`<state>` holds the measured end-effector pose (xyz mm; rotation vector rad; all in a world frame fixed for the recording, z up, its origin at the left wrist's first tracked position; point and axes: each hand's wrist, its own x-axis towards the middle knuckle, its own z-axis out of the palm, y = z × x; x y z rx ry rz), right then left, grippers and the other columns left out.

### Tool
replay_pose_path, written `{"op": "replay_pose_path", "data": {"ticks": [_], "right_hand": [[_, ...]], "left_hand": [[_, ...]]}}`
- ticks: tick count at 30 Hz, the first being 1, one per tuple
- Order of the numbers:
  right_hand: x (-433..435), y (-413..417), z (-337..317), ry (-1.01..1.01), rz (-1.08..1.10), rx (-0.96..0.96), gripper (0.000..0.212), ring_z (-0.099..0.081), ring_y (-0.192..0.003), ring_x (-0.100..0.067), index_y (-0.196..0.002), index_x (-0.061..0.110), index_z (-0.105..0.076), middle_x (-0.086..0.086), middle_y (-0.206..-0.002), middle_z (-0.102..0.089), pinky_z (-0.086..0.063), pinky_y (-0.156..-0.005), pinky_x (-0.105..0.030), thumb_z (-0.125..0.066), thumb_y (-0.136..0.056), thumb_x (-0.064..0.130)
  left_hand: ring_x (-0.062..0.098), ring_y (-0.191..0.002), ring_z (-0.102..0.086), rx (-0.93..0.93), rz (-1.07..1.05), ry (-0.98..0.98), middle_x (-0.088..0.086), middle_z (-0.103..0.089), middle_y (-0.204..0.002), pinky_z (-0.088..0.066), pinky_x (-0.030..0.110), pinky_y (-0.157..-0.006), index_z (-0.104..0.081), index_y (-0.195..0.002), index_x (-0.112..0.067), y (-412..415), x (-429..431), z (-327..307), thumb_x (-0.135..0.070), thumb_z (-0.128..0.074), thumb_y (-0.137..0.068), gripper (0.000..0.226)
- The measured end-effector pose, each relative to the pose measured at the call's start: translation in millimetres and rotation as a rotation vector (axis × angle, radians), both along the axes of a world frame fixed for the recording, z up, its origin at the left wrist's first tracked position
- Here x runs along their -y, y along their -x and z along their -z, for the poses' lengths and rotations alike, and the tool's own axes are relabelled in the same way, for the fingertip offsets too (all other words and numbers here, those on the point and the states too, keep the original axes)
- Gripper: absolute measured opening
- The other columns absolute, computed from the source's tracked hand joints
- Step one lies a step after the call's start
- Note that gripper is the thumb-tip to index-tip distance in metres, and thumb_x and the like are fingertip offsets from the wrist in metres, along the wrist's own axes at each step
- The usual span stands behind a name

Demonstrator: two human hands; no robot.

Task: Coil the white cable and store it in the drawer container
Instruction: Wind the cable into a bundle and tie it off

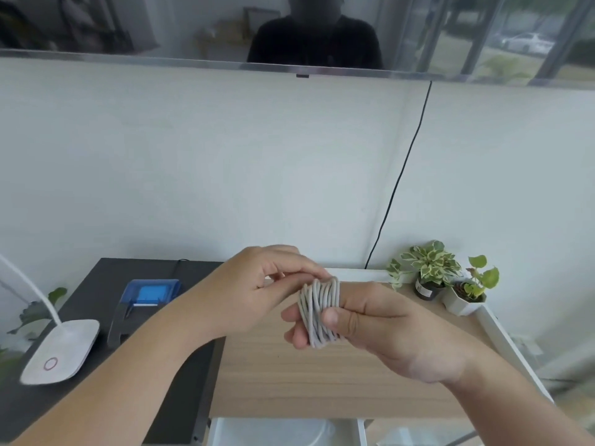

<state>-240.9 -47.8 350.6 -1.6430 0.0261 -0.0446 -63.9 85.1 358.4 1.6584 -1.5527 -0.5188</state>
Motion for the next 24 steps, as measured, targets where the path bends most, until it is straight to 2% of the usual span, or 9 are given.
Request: {"op": "replay_pose_path", "data": {"ticks": [4, 6, 8, 11, 13, 17, 20, 22, 24], "right_hand": [[7.5, 5.5, -7.6, -0.067, -0.066, -0.008, 0.031, -0.065, -0.105, -0.037, -0.121, -0.011, -0.063, -0.017, -0.1, -0.072, -0.049, -0.094, -0.045, -0.048, -0.102, 0.009], [8.8, 5.5, -15.4, -0.123, -0.141, -0.031, 0.032, -0.065, -0.103, -0.036, -0.119, -0.016, -0.061, -0.019, -0.095, -0.07, -0.05, -0.092, -0.041, -0.045, -0.103, 0.007], [10.0, 3.8, -24.6, -0.19, -0.23, -0.049, 0.037, -0.066, -0.097, -0.032, -0.116, -0.02, -0.061, -0.018, -0.093, -0.068, -0.05, -0.089, -0.039, -0.041, -0.102, 0.007], [12.4, 0.2, -33.3, -0.221, -0.323, -0.09, 0.04, -0.069, -0.089, -0.026, -0.104, -0.022, -0.063, -0.02, -0.094, -0.064, -0.052, -0.086, -0.037, -0.037, -0.102, 0.009], [13.3, -0.7, -35.9, -0.204, -0.365, -0.115, 0.038, -0.068, -0.087, -0.025, -0.096, -0.023, -0.06, -0.022, -0.095, -0.063, -0.053, -0.084, -0.034, -0.036, -0.104, 0.007], [14.3, -1.6, -40.1, -0.123, -0.367, -0.135, 0.039, -0.07, -0.085, -0.025, -0.095, -0.023, -0.06, -0.027, -0.092, -0.064, -0.054, -0.083, -0.034, -0.04, -0.102, 0.01], [13.7, -0.8, -41.9, 0.054, -0.234, -0.072, 0.029, -0.07, -0.084, -0.026, -0.098, -0.019, -0.066, -0.023, -0.081, -0.07, -0.057, -0.078, -0.039, -0.055, -0.096, 0.007], [9.0, 1.9, -40.3, 0.201, -0.101, 0.0, 0.017, -0.069, -0.081, -0.026, -0.096, -0.011, -0.072, -0.027, -0.081, -0.072, -0.056, -0.074, -0.05, -0.071, -0.088, 0.004], [0.9, 4.8, -35.2, 0.337, 0.046, 0.077, 0.015, -0.07, -0.073, -0.027, -0.091, -0.001, -0.076, -0.023, -0.081, -0.073, -0.056, -0.072, -0.054, -0.082, -0.081, 0.008]], "left_hand": [[0.005, -0.104, -0.066, -0.087, 0.157, -0.085, -0.012, -0.064, -0.117, -0.046, 0.018, -0.092, -0.075, -0.121, -0.035, 4.0, -11.3, -0.4, -0.011, -0.05, -0.102, 0.04], [0.009, -0.104, -0.064, -0.078, 0.206, -0.101, -0.01, -0.062, -0.12, -0.045, 0.021, -0.094, -0.07, -0.128, -0.038, 6.1, -15.2, -6.1, -0.026, -0.053, -0.102, 0.033], [0.015, -0.103, -0.061, -0.037, 0.212, -0.083, -0.011, -0.064, -0.115, -0.047, 0.029, -0.097, -0.06, -0.14, -0.042, 7.8, -17.6, -9.8, -0.044, -0.056, -0.099, 0.042], [0.017, -0.103, -0.059, 0.025, 0.208, -0.023, -0.019, -0.065, -0.111, -0.046, 0.03, -0.098, -0.045, -0.15, -0.047, 12.2, -19.3, -13.2, -0.049, -0.057, -0.097, 0.054], [0.016, -0.101, -0.061, 0.095, 0.21, 0.053, -0.018, -0.067, -0.108, -0.048, 0.027, -0.091, -0.052, -0.144, -0.045, 14.8, -20.0, -14.9, -0.045, -0.059, -0.097, 0.047], [0.014, -0.089, -0.06, 0.21, 0.138, 0.178, -0.011, -0.063, -0.093, -0.047, 0.016, -0.078, -0.068, -0.118, -0.032, 19.2, -22.7, -15.1, -0.034, -0.06, -0.097, 0.023], [0.002, -0.08, -0.057, 0.351, 0.076, 0.246, -0.013, -0.059, -0.09, -0.042, 0.009, -0.072, -0.07, -0.114, -0.022, 22.0, -22.2, -13.3, -0.025, -0.056, -0.098, 0.021], [-0.005, -0.077, -0.052, 0.423, 0.028, 0.28, -0.009, -0.06, -0.093, -0.039, 0.006, -0.071, -0.071, -0.113, -0.016, 22.3, -21.5, -13.3, -0.02, -0.055, -0.097, 0.023], [-0.005, -0.079, -0.051, 0.476, -0.011, 0.311, -0.006, -0.061, -0.096, -0.039, 0.007, -0.071, -0.072, -0.114, -0.011, 22.0, -21.4, -13.2, -0.017, -0.054, -0.097, 0.025]]}}
